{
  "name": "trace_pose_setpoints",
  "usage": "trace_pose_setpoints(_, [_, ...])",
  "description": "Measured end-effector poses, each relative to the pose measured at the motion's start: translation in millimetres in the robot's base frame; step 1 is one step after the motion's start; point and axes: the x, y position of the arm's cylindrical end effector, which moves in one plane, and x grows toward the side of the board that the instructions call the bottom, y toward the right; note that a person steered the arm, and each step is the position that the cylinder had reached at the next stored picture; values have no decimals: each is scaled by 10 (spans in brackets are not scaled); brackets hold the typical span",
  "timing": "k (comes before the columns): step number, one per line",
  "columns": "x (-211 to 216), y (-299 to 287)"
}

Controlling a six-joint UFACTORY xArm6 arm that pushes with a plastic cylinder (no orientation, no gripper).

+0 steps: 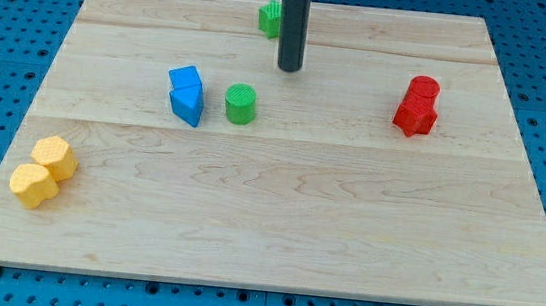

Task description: Push the green circle towards the green star

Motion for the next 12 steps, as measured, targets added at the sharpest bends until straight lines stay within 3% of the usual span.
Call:
trace_pose_setpoints(3, [964, 90])
trace_pose_setpoints(4, [906, -374])
trace_pose_setpoints(6, [515, -681])
trace_pose_setpoints(8, [633, -921])
trace_pose_setpoints(12, [-86, -669])
